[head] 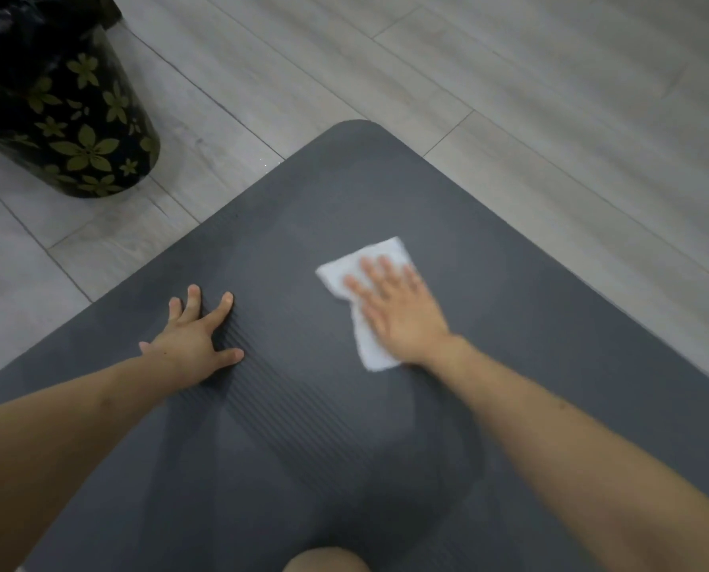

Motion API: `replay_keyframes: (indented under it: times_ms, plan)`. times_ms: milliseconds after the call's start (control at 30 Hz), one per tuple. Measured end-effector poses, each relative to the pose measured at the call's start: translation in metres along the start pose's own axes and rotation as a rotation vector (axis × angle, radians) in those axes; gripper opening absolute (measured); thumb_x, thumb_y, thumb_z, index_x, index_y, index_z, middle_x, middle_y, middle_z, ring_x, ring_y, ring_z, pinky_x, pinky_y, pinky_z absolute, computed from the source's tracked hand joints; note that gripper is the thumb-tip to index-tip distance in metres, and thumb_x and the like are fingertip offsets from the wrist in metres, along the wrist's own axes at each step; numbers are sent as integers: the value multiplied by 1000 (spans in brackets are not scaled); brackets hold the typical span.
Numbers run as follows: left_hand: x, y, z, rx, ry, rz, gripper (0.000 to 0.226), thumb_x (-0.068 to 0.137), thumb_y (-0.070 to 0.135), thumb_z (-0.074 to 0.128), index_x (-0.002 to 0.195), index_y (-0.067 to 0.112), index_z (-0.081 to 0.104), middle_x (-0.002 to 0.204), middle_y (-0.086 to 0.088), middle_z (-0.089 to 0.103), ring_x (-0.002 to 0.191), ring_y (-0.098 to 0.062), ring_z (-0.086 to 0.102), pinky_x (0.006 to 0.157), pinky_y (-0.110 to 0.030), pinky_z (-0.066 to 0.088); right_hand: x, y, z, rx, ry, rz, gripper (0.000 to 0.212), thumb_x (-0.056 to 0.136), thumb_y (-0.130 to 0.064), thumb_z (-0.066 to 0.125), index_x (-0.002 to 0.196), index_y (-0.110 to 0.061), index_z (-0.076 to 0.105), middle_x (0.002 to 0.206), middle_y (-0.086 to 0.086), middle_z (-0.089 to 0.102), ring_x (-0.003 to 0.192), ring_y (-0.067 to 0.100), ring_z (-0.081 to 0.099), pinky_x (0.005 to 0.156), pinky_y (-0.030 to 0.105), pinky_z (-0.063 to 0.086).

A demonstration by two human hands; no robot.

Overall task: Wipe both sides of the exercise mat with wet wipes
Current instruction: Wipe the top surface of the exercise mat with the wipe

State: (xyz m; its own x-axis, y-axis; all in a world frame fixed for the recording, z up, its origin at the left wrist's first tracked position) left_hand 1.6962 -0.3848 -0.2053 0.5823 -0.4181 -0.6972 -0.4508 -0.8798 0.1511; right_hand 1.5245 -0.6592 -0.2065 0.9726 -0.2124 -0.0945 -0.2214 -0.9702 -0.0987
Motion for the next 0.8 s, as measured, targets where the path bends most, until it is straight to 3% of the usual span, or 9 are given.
replay_keyframes:
  times_ms: [100, 167, 367, 500, 600, 700, 800]
  plan:
    - [-3, 3, -1, 15, 0, -22, 97, 90, 61, 65, 155, 55, -8, 163, 9, -32, 153, -25, -23, 113, -75, 21, 13, 114, -17, 85, -11, 396, 61, 104, -49, 8, 163, -40, 11, 173, 2, 8, 159, 29, 9, 128, 52, 7]
    - [-6, 4, -1, 34, 2, -46, 95, 92, 60, 63, 155, 55, -9, 163, 10, -33, 153, -23, -24, 112, -75, 22, 10, 148, -22, 142, -26, 564, 58, 106, -47, 8, 163, -43, 5, 174, -3, -2, 160, 23, -4, 128, 48, -3]
    - [-11, 7, -1, 77, 35, -50, 89, 94, 66, 53, 151, 59, -14, 162, 12, -35, 152, -19, -27, 110, -80, 16, 11, 125, -16, 116, -31, 612, 58, 106, -48, 8, 163, -42, -3, 174, 0, -8, 159, 28, -9, 128, 52, -3]
    - [-13, 6, -4, 54, 42, 12, 87, 94, 68, 51, 151, 59, -14, 163, 13, -31, 154, -18, -23, 112, -77, 17, 24, 31, -15, 81, -37, 414, 59, 108, -47, 13, 164, -38, -2, 174, 1, -8, 159, 30, -11, 128, 52, -4]
    - [-28, -9, -16, -8, 175, 84, 71, 102, 53, 47, 158, 49, 4, 170, 13, -10, 157, -13, -5, 119, -65, 20, 41, -68, -8, 98, -48, 225, 59, 107, -49, 11, 164, -39, -2, 173, 0, -10, 158, 31, -15, 127, 52, -6]
    - [-58, -61, -19, -89, 333, -3, 57, 105, 35, 42, 159, 37, 24, 169, 8, 17, 155, -18, 16, 120, -55, 27, 68, -157, 0, 119, -73, 154, 60, 107, -49, 9, 164, -38, -2, 173, 1, -12, 157, 31, -19, 126, 54, -7]
    - [-91, -122, -1, -61, 344, -147, 54, 105, 35, 39, 158, 35, 28, 169, 4, 16, 155, -22, 16, 119, -54, 28, 104, -267, 8, 144, -114, -7, 59, 107, -48, 9, 165, -37, -1, 173, 1, -14, 156, 31, -23, 124, 55, -10]
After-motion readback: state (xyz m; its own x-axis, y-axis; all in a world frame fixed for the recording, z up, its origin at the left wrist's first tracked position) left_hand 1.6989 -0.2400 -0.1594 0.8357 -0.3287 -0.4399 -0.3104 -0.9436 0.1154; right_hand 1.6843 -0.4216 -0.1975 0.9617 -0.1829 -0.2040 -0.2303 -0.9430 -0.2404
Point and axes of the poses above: each hand's wrist, its own x-axis towards the middle knuckle, its own z-axis out of the palm, y = z × x, the point moved 8 cm from there along x, towards the middle knuckle
